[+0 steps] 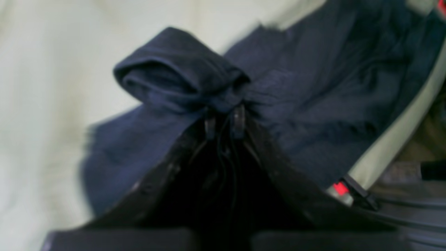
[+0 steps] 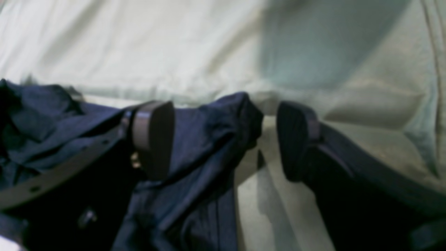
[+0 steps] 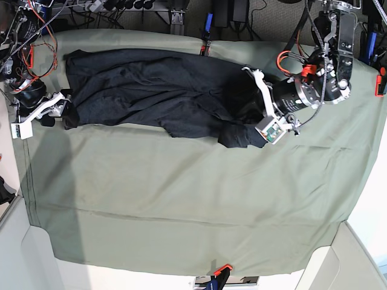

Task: Fold the T-shirt properly
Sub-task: 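Fold the strip's end over toward the right gripper with the left gripper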

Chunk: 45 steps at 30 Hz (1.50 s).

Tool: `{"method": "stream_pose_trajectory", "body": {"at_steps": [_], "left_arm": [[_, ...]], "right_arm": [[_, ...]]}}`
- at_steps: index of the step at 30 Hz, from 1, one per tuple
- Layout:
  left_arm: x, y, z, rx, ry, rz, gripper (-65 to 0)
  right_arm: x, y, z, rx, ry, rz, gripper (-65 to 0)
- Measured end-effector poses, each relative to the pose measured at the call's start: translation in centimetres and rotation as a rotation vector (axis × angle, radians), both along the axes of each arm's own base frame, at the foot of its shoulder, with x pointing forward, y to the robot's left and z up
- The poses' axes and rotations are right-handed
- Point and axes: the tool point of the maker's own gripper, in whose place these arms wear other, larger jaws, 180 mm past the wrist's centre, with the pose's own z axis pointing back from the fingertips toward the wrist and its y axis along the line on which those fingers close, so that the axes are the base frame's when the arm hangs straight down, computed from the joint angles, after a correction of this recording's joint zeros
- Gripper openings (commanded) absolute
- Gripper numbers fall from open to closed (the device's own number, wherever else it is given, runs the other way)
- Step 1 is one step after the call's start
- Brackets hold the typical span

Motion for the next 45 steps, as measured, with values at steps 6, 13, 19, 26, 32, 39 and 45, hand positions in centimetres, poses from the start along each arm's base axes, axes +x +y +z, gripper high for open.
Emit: {"method": "stream_pose_trajectory", "body": {"at_steps": [6,13,19,26,32,39,45], "left_arm": [[-2.3,-3.1,-3.4,-0.038,0.118,-0.074,-55.4],[-2.2,-5.3,-2.3,-0.157,0.111,-0.07,-28.8],[-2.3,-6.8,-0.7,-0.297,0.129,-0.068,-28.9],[-2.6,-7.3,0.0,-0.361,0.16,-0.075,-28.9],[-1.8,-5.8,0.0,-0.344,0.145,-0.033,-28.9],[0.8,-0.4,1.3,-0.332,0.072,0.121,-28.9],[1.8,3.6,2.3,-0.343,0.045,0.23,-28.9]], "right_arm": [[-1.7,0.5,-1.0,0.021,0.041,0.027,-20.1],[-3.8,0.3,-2.4,0.017,0.072,0.016,-20.1],[-3.5,2.3,-2.6,0.025,0.066,0.07,-20.1],[-3.5,6.1,-4.3,0.006,0.084,0.175,-20.1],[-3.5,7.6,-4.4,0.029,0.085,0.2,-20.2],[-3.6,8.6,-4.9,0.027,0.096,0.199,-65.0],[-2.3,4.8,-4.4,-0.048,0.052,0.099,-65.0]]}}
